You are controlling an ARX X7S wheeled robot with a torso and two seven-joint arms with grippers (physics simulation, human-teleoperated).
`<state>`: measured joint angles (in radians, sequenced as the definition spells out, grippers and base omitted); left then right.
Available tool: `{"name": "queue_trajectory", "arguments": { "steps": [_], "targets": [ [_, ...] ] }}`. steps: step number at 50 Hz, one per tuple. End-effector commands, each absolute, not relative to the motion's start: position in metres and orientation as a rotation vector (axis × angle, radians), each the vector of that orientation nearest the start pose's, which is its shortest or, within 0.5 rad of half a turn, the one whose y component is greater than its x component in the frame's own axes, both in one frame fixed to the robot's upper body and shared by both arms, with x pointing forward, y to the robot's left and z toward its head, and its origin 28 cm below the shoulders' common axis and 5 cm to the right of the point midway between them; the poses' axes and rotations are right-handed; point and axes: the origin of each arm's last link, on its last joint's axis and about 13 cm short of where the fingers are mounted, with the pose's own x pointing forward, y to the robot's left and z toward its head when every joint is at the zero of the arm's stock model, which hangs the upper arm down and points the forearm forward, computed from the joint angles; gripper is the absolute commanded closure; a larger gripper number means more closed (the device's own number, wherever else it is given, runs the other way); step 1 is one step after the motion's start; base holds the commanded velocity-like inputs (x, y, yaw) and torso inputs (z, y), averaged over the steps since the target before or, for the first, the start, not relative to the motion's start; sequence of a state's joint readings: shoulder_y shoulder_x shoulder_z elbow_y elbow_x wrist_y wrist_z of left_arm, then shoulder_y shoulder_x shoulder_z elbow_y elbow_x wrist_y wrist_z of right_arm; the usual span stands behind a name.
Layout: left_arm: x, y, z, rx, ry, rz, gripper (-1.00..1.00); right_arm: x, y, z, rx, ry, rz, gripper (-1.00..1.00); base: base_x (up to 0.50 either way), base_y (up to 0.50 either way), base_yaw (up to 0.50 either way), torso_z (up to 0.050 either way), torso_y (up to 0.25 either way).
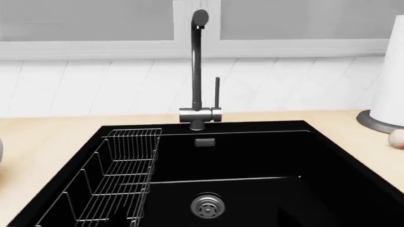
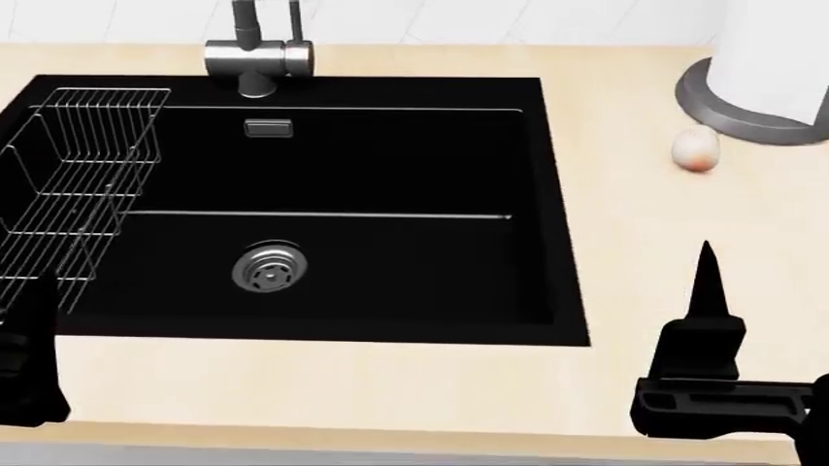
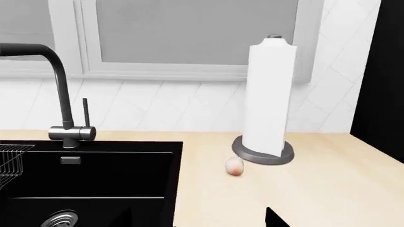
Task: There is a mixed pile of frozen fruits and vegetables on the counter. Locate all the frozen vegetables and place the items in a bowl on the counter. Take all the frozen fruits and defrost them in a running sink.
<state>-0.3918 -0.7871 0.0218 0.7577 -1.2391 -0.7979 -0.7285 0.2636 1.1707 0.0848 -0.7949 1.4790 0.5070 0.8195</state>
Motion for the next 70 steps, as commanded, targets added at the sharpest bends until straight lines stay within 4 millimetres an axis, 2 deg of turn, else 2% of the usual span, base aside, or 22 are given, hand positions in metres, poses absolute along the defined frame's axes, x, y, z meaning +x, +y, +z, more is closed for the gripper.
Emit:
{"name": "queue_trajectory", "arguments": {
  "steps": [1, 25, 51, 70],
  "targets": [
    [0.1918, 0.2568, 0.2073, 0.006, -0.003, -0.06, -1.0, 0.166, -0.1799, 0.2458, -0.021, -0.062, -0.024, -1.0, 0.0, -0.5, 0.0, 0.0, 0.0],
    [0.1934, 0.2556, 0.2062, 0.006, -0.001, -0.066, -1.0, 0.1664, -0.1791, 0.2447, -0.001, -0.056, -0.015, -1.0, 0.0, -0.48, 0.0, 0.0, 0.0],
    [0.1944, 0.2541, 0.205, -0.008, -0.002, -0.066, -1.0, 0.168, -0.179, 0.2403, 0.007, -0.047, -0.017, -1.0, 0.0, -0.25, 0.0, 0.0, 0.0],
    [0.1978, 0.2527, 0.2045, -0.013, -0.002, -0.074, -1.0, 0.1688, -0.1804, 0.2432, 0.01, -0.038, -0.062, -1.0, 0.08, -0.08, 0.0, 0.0, 0.0]
  ]
}}
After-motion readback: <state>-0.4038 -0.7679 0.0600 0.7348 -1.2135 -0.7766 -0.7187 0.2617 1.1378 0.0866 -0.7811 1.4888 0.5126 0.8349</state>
